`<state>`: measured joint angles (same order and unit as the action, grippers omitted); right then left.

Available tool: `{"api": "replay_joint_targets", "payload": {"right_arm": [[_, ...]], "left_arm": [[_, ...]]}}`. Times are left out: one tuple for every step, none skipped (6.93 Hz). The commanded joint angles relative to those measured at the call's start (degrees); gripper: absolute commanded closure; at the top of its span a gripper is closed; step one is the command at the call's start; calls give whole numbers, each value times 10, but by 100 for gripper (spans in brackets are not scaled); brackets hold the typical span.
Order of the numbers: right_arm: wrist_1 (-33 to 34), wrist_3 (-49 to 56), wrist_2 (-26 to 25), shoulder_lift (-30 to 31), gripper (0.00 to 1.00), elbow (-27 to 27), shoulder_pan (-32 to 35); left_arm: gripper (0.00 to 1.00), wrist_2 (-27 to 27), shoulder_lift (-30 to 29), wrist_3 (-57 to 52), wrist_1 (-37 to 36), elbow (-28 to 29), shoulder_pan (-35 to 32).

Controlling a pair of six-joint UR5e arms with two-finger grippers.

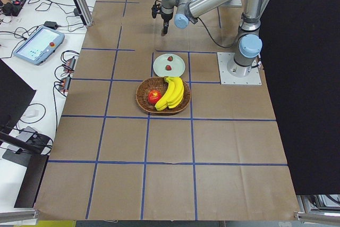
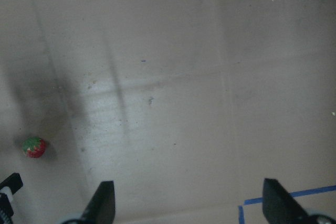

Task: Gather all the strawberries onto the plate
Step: 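Reach the left gripper to the third strawberry and grasp it while the right gripper withdraws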

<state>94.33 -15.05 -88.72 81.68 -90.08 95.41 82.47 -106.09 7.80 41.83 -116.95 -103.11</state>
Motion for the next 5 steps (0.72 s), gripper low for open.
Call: {"api": "replay_joint_targets", "payload": {"right_arm": [[-44, 79, -9, 60, 0, -5, -46], [-44, 132, -2, 75, 0, -6, -58], [-47, 173, -6, 82, 0, -9, -64], [-56, 170, -8, 92, 0, -11, -64], [-78, 168, -8, 96, 0, -11, -61]], "left_arm": [[6, 16, -58, 4, -35, 26, -26], [11, 16, -67, 4, -37, 26, -29], [23, 13, -68, 5, -38, 25, -30], [48, 12, -69, 4, -37, 23, -31], [82, 12, -69, 4, -35, 22, -31]]}}
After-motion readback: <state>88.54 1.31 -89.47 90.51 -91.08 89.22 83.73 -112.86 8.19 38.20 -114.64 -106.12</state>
